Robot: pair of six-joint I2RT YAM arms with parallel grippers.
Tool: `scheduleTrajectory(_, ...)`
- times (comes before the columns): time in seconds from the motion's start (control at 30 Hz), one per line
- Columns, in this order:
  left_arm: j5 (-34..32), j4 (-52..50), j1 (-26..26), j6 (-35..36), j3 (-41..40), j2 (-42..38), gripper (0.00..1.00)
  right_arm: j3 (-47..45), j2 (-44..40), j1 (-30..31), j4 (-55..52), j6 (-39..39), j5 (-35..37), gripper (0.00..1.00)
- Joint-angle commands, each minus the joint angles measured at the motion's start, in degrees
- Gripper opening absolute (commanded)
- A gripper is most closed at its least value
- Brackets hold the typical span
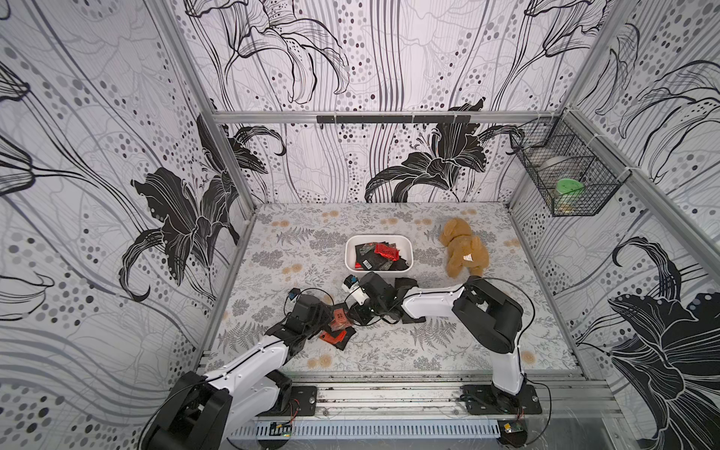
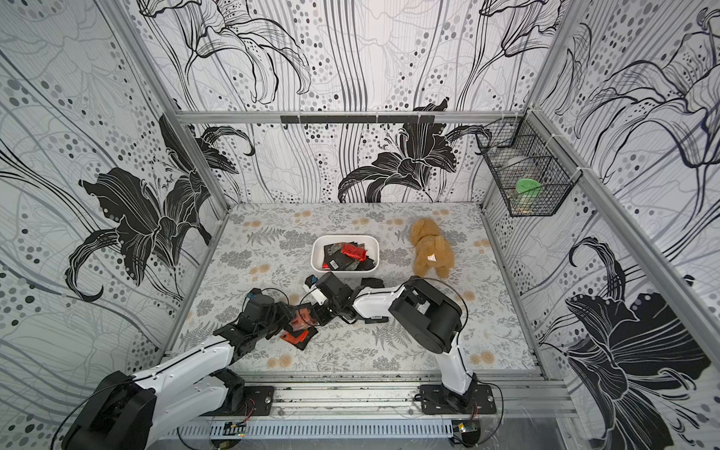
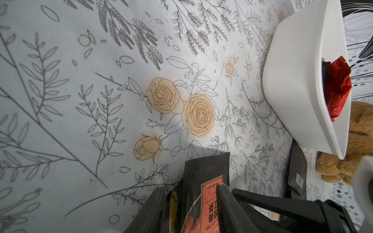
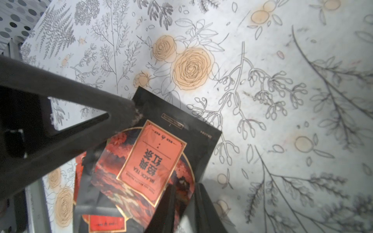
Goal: Put the tea bags into the storage box
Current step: Pick up the tea bag from the center of the board.
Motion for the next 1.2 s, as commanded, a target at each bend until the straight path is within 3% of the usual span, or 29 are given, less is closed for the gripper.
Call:
scheduleTrajectory(0.0,1.3,3.5,0.5,-0.9,-1.4,-1.3,0.44,0.8,1.8,0.5,-2.9,-1.1,0.5,0.22)
scheduleTrajectory(0.33,6.4,10.5,0.4,-1.9,-1.9,1.0,0.37,0.9,2.2,0.5,-3.2,-1.3,0.4,0.21)
scheduleTrajectory(0.73,6.3,16.4,-2.2,-4.5,-2.5,3.0,0.28,-0.6,0.4,0.5,-2.3,-1.3,0.9,0.21)
scheduleTrajectory(0.97,6.3,17.6,-3.7,-4.3,-1.3,7.8,0.17,-2.2,-0.8,0.5,-1.1,-1.0,2.8,0.22)
scheduleTrajectory(1.17,5.7,13.1,-3.7,-3.4,0.0,5.1,0.0,-7.3,-6.3,0.5,3.9,0.3,10.3,0.22)
